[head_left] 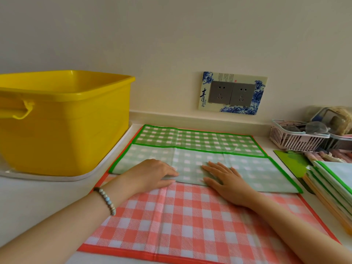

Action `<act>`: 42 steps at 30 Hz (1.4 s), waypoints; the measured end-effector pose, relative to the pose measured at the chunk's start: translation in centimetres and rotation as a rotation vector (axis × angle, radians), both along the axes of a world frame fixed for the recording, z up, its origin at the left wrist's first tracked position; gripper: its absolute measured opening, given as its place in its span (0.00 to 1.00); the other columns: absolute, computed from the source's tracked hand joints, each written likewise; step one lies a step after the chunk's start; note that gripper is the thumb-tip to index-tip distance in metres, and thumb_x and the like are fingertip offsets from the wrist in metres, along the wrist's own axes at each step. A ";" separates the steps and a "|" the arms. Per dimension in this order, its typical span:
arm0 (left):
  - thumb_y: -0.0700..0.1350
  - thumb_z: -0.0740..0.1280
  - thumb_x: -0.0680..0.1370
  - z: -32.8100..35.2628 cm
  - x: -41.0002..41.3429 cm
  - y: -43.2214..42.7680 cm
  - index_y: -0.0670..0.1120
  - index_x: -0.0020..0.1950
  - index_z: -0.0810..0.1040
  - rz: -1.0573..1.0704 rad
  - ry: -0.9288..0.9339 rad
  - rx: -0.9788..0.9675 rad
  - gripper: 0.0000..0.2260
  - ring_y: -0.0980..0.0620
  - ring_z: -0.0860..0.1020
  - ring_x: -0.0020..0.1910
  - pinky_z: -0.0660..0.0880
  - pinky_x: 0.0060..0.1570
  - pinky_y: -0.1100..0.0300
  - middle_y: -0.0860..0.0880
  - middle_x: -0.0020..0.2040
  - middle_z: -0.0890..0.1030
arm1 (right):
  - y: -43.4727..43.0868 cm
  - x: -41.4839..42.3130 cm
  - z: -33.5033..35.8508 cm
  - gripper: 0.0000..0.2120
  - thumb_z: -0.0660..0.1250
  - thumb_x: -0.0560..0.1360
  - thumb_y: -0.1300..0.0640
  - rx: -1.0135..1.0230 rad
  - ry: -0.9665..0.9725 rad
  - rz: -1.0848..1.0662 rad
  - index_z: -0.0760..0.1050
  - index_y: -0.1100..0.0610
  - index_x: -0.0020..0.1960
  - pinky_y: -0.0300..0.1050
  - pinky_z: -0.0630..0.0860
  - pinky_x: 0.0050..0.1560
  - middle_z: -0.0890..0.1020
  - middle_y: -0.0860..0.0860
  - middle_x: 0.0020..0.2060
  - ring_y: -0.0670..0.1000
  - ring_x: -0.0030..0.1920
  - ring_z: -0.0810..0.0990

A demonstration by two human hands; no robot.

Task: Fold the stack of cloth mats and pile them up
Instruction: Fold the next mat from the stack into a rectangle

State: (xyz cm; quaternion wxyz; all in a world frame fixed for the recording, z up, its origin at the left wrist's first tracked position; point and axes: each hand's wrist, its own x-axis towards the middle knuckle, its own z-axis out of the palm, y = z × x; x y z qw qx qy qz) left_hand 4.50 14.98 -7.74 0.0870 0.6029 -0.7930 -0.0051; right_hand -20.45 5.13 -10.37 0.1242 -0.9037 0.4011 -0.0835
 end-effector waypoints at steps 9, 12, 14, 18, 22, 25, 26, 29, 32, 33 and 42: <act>0.50 0.55 0.83 0.2 0.0 0.2 0.54 0.68 0.73 0.011 -0.012 -0.036 0.16 0.55 0.76 0.61 0.71 0.60 0.60 0.56 0.63 0.78 | 0.9 -2.4 1.6 0.23 0.60 0.76 0.41 -0.060 -0.068 0.114 0.65 0.40 0.70 0.35 0.58 0.69 0.64 0.38 0.71 0.42 0.70 0.64; 0.51 0.52 0.83 0.2 0.2 0.1 0.56 0.69 0.71 0.068 -0.043 -0.050 0.16 0.52 0.78 0.55 0.72 0.53 0.61 0.52 0.58 0.81 | 1.0 -3.4 1.9 0.18 0.59 0.79 0.45 -0.140 -0.034 0.104 0.69 0.42 0.68 0.35 0.63 0.66 0.69 0.38 0.69 0.42 0.68 0.68; 0.51 0.52 0.83 0.3 0.3 0.1 0.55 0.67 0.73 0.077 -0.080 -0.085 0.16 0.51 0.79 0.50 0.73 0.50 0.60 0.51 0.54 0.82 | 0.9 -4.2 2.2 0.16 0.58 0.80 0.48 -0.181 -0.037 0.067 0.72 0.44 0.66 0.34 0.66 0.61 0.74 0.40 0.65 0.43 0.65 0.72; 0.52 0.54 0.82 1.0 0.6 0.5 0.53 0.52 0.77 0.068 0.040 -0.101 0.12 0.53 0.76 0.39 0.69 0.40 0.59 0.53 0.42 0.81 | 0.8 -5.4 3.3 0.13 0.60 0.79 0.47 -0.112 -0.089 0.024 0.79 0.46 0.58 0.31 0.71 0.45 0.83 0.39 0.51 0.40 0.49 0.80; 0.52 0.62 0.80 2.9 0.9 1.0 0.55 0.42 0.79 0.022 0.335 0.024 0.09 0.62 0.72 0.31 0.67 0.35 0.65 0.59 0.31 0.77 | 0.6 -6.2 5.2 0.13 0.62 0.78 0.46 0.143 -0.089 0.078 0.82 0.48 0.43 0.34 0.65 0.32 0.76 0.40 0.28 0.40 0.28 0.68; 0.56 0.66 0.76 4.6 1.0 1.3 0.52 0.38 0.80 0.022 0.476 0.140 0.11 0.57 0.64 0.28 0.64 0.33 0.69 0.57 0.24 0.68 | 0.4 -6.5 7.4 0.13 0.62 0.77 0.45 0.261 -0.016 0.100 0.82 0.48 0.40 0.39 0.66 0.37 0.72 0.43 0.30 0.42 0.32 0.67; 0.58 0.66 0.75 5.2 1.0 1.4 0.51 0.38 0.80 0.026 0.496 0.184 0.13 0.54 0.63 0.30 0.65 0.34 0.71 0.53 0.25 0.66 | 0.6 -6.6 8.2 0.13 0.62 0.77 0.46 0.305 0.019 0.115 0.81 0.42 0.37 0.34 0.66 0.37 0.73 0.39 0.29 0.40 0.31 0.68; 0.62 0.66 0.73 7.3 1.0 1.6 0.53 0.39 0.81 0.048 0.451 0.332 0.14 0.53 0.61 0.28 0.66 0.32 0.70 0.52 0.26 0.65 | 0.9 -6.7 10.6 0.10 0.63 0.76 0.44 0.421 0.125 0.174 0.80 0.38 0.39 0.26 0.69 0.40 0.79 0.35 0.34 0.35 0.35 0.75; 0.61 0.67 0.73 9.2 0.7 1.4 0.50 0.42 0.82 0.101 0.408 0.407 0.15 0.56 0.60 0.24 0.61 0.25 0.69 0.54 0.25 0.67 | 0.4 -6.8 12.3 0.07 0.66 0.74 0.44 0.459 0.106 0.165 0.80 0.45 0.45 0.26 0.69 0.37 0.79 0.37 0.34 0.35 0.35 0.75; 0.60 0.68 0.73 9.5 0.7 1.2 0.50 0.41 0.82 0.122 0.408 0.396 0.14 0.57 0.60 0.22 0.60 0.24 0.69 0.56 0.23 0.66 | 0.1 -6.7 12.7 0.07 0.67 0.74 0.46 0.450 0.084 0.163 0.79 0.47 0.43 0.26 0.68 0.35 0.78 0.37 0.31 0.35 0.32 0.73; 0.51 0.71 0.73 8.7 -1.0 -0.7 0.54 0.53 0.81 0.173 0.244 -0.172 0.09 0.58 0.77 0.53 0.70 0.50 0.64 0.57 0.53 0.81 | -2.7 -4.1 12.7 0.06 0.71 0.72 0.50 0.061 0.038 0.071 0.78 0.44 0.36 0.34 0.72 0.41 0.81 0.40 0.33 0.41 0.34 0.77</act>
